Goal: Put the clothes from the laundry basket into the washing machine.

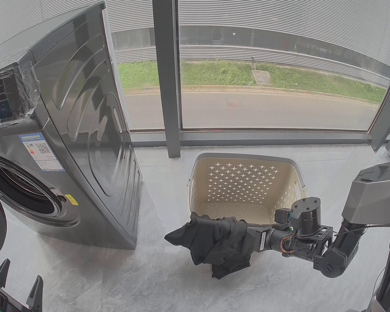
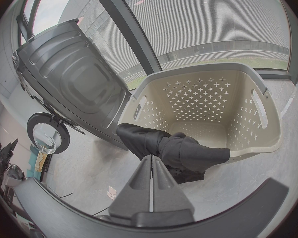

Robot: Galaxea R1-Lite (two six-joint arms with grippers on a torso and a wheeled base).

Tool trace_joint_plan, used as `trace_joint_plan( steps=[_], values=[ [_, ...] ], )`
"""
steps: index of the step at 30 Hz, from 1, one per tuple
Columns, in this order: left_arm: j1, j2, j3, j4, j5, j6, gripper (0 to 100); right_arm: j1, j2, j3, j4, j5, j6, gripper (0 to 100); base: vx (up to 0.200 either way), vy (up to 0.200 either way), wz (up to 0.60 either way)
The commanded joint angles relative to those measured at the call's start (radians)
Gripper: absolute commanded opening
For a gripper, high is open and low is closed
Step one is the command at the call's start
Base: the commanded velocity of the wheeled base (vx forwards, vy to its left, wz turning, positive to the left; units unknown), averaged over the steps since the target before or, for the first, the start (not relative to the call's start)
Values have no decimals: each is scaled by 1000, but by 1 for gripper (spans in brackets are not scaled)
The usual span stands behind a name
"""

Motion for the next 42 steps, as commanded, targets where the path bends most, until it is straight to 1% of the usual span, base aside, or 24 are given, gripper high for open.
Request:
trace_joint_plan(
  steps=[1,7,9,11,14,15,16,19,21,29,33,38,42],
  values=[
    [0,-16,15,0,1,0,100,9,-65,20,-3,0,0,0,0,0,0],
    [0,-16,15,0,1,0,100,18,-49,37,3,-3,0,0,0,0,0],
    [0,-16,15,0,1,0,100,20,-23,40,0,-6,1,0,0,0,0],
    [0,-16,15,0,1,0,100,24,59,52,-12,-7,0,0,0,0,0],
    [0,-16,15,0,1,1,100,29,102,58,-37,-9,-2,0,0,0,0],
    [0,-16,15,0,1,1,100,33,121,58,-58,-12,0,100,0,0,0],
    [0,-16,15,0,1,3,100,38,144,57,-90,-12,0,100,0,0,0],
    [0,-16,15,0,1,3,100,38,174,54,-130,-17,-5,100,0,0,0],
    [0,-16,15,0,1,3,100,37,194,52,-159,-30,-8,100,-100,0,0],
    [0,-16,15,-2,1,3,100,26,196,46,-146,-35,-11,100,-200,0,0],
    [0,-16,15,0,1,4,100,17,213,34,-147,-35,-11,100,0,0,0],
    [0,-16,15,-2,-1,4,100,-13,250,-31,-144,-35,-11,100,0,0,0],
    [0,-16,15,-2,-1,3,100,-49,282,-95,-110,-36,-14,100,0,0,0]
  ],
)
